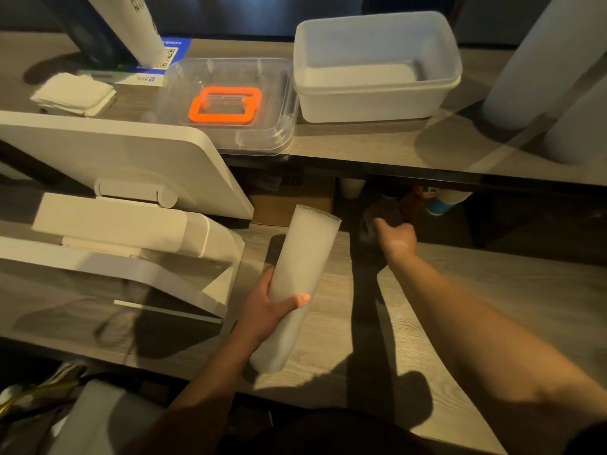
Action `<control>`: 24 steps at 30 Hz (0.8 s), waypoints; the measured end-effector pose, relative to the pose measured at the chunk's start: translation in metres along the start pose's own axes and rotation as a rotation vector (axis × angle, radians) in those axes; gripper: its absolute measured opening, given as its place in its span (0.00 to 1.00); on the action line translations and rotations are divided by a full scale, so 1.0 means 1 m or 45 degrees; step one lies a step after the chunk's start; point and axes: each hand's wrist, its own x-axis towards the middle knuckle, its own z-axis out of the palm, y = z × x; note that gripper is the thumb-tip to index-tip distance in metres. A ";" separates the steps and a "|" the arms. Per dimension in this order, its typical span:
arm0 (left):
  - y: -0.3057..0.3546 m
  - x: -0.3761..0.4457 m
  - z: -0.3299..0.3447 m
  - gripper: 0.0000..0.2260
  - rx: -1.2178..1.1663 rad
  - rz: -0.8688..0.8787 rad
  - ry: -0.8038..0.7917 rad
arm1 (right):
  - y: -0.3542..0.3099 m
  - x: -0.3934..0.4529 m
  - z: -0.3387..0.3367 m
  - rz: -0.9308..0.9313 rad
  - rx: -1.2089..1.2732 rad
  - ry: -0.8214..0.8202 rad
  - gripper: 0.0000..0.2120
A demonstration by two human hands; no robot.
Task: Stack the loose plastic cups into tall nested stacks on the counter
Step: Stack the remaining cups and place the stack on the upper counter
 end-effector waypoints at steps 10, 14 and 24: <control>0.001 -0.017 0.002 0.40 0.014 0.006 -0.052 | 0.078 -0.062 -0.048 -0.207 -0.290 -0.184 0.25; 0.002 -0.026 0.005 0.37 0.044 0.008 -0.065 | 0.082 -0.065 -0.055 -0.316 -0.617 -0.201 0.37; -0.017 -0.040 0.003 0.39 0.053 0.041 -0.052 | 0.054 -0.073 -0.053 -0.496 -0.801 -0.153 0.41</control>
